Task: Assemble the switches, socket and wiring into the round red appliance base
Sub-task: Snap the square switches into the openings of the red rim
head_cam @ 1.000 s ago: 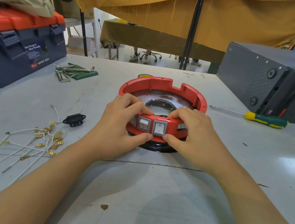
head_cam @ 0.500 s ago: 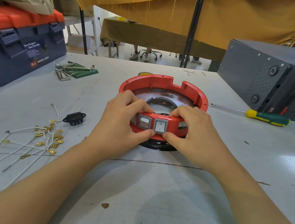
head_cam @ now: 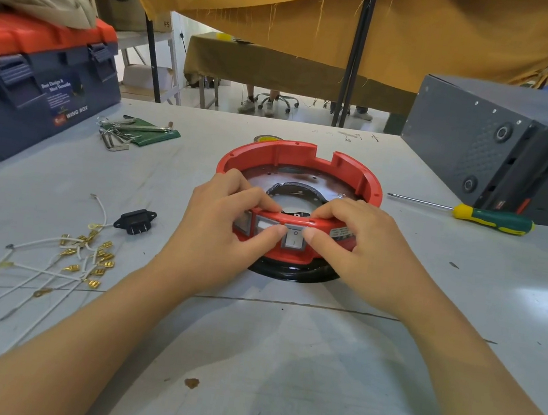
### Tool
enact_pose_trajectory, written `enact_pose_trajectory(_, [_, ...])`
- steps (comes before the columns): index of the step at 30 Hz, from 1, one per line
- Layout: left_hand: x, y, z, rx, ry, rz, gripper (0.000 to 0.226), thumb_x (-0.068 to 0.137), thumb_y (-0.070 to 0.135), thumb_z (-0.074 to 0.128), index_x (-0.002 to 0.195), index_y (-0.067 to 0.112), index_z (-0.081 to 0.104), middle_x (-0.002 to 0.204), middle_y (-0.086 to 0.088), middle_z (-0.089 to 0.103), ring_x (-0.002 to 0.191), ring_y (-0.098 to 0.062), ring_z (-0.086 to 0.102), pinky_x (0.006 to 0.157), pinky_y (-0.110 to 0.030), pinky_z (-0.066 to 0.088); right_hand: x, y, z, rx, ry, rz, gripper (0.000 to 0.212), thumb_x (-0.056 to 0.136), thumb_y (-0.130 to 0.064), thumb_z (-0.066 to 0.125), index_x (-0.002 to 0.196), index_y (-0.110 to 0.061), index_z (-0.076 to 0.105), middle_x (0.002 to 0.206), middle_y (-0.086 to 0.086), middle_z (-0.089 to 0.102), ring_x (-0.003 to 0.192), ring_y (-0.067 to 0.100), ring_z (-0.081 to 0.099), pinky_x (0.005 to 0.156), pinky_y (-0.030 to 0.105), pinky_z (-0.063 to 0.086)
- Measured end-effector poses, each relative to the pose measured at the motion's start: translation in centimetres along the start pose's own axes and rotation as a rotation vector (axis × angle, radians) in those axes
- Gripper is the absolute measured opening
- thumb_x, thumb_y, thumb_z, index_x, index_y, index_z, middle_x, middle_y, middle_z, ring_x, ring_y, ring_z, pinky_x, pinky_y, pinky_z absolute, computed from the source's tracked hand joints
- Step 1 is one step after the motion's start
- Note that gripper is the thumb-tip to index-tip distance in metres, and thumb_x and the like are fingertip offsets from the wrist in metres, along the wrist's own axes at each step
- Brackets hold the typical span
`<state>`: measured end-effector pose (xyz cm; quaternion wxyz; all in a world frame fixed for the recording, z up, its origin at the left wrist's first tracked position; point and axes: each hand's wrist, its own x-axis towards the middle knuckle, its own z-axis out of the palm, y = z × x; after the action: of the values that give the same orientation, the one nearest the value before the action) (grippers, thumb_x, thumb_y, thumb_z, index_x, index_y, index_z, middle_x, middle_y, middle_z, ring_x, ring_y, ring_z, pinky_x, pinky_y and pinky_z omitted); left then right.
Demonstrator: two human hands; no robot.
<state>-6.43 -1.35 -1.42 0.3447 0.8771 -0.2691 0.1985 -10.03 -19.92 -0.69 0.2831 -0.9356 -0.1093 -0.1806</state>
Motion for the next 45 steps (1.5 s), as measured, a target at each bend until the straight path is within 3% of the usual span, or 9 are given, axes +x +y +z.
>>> enact_pose_trajectory(4, [0.0,0.4,0.3,0.008,0.035,-0.014,0.019,0.080,0.032,0.069,0.095,0.021,0.070,0.089,0.002,0.051,0.091,-0.015,0.048,0.077,-0.029,0.041,0.0,-0.1,0.3,0.005,0.050,0.018,0.017,0.087,-0.035,0.058,0.092,-0.021,0.066,0.090,-0.006,0.062,0.090,0.009,0.051,0.084,0.024,0.039])
enact_pose_trajectory(9, [0.0,0.4,0.4,-0.002,0.045,-0.023,0.019,0.081,0.032,0.068,0.095,0.020,0.071,0.091,0.000,0.052,0.092,-0.016,0.048,0.080,-0.034,0.041,0.0,-0.3,0.6,-0.004,0.084,0.035,0.015,0.087,-0.033,0.059,0.092,-0.022,0.067,0.089,-0.006,0.063,0.087,0.007,0.050,0.077,0.016,0.038])
enact_pose_trajectory(15, [0.2,-0.1,-0.1,-0.046,-0.015,-0.009,0.018,0.080,0.033,0.068,0.096,0.025,0.070,0.090,0.005,0.051,0.092,-0.013,0.048,0.078,-0.024,0.042,-0.2,-0.3,0.6,-0.001,0.082,0.030,0.015,0.087,-0.034,0.059,0.092,-0.022,0.067,0.089,-0.007,0.063,0.089,0.010,0.051,0.086,0.029,0.043])
enact_pose_trajectory(20, [0.4,-1.3,-1.1,-0.150,-0.103,-0.024,0.020,0.087,0.027,0.061,0.105,0.030,0.069,0.097,0.013,0.055,0.098,-0.002,0.051,0.074,-0.004,0.042,-0.2,-0.3,0.4,-0.002,0.056,0.033,0.016,0.087,-0.037,0.057,0.094,-0.024,0.064,0.093,-0.008,0.062,0.093,0.010,0.050,0.087,0.029,0.044])
enact_pose_trajectory(26, [0.5,-1.3,-0.9,-0.200,-0.086,-0.052,0.016,0.087,0.023,0.061,0.098,0.033,0.069,0.094,0.012,0.055,0.098,0.002,0.049,0.071,-0.001,0.042,-0.2,-0.3,0.4,-0.014,0.048,0.035,0.015,0.088,-0.037,0.056,0.095,-0.025,0.063,0.095,-0.007,0.062,0.096,0.011,0.050,0.088,0.028,0.042])
enact_pose_trajectory(30, [0.6,-1.2,-0.8,-0.186,-0.086,-0.047,0.017,0.088,0.024,0.061,0.095,0.038,0.066,0.093,0.012,0.054,0.097,-0.001,0.050,0.072,-0.008,0.045,-0.2,-0.1,0.5,-0.016,0.061,0.028,0.016,0.088,-0.036,0.057,0.095,-0.024,0.064,0.094,-0.009,0.061,0.094,0.009,0.050,0.087,0.026,0.040])
enact_pose_trajectory(36, [0.1,-1.1,-0.8,-0.164,-0.045,-0.029,0.017,0.087,0.023,0.062,0.101,0.029,0.071,0.094,0.010,0.057,0.096,-0.009,0.053,0.074,-0.015,0.046,-0.2,0.0,0.3,-0.026,0.071,-0.005,0.017,0.086,-0.037,0.060,0.094,-0.024,0.067,0.089,-0.012,0.062,0.089,0.005,0.051,0.082,0.020,0.039])
enact_pose_trajectory(40, [-0.3,-1.1,-1.1,-0.165,0.004,0.025,0.015,0.087,0.029,0.061,0.092,0.024,0.074,0.094,0.009,0.061,0.098,-0.006,0.051,0.082,-0.023,0.044,-0.5,-0.3,-0.2,0.069,0.051,-0.023,0.017,0.081,-0.038,0.066,0.093,-0.027,0.071,0.085,-0.017,0.065,0.087,0.001,0.059,0.076,0.013,0.046])
enact_pose_trajectory(45, [-0.1,-1.5,-1.2,-0.136,0.046,-0.090,0.012,0.089,0.034,0.058,0.097,0.034,0.066,0.118,0.015,0.051,0.114,0.000,0.039,0.089,-0.008,0.029,-0.7,-0.6,-0.5,0.192,0.089,-0.036,0.008,0.082,-0.031,0.066,0.087,-0.026,0.071,0.080,-0.014,0.069,0.080,0.000,0.061,0.069,0.008,0.046])
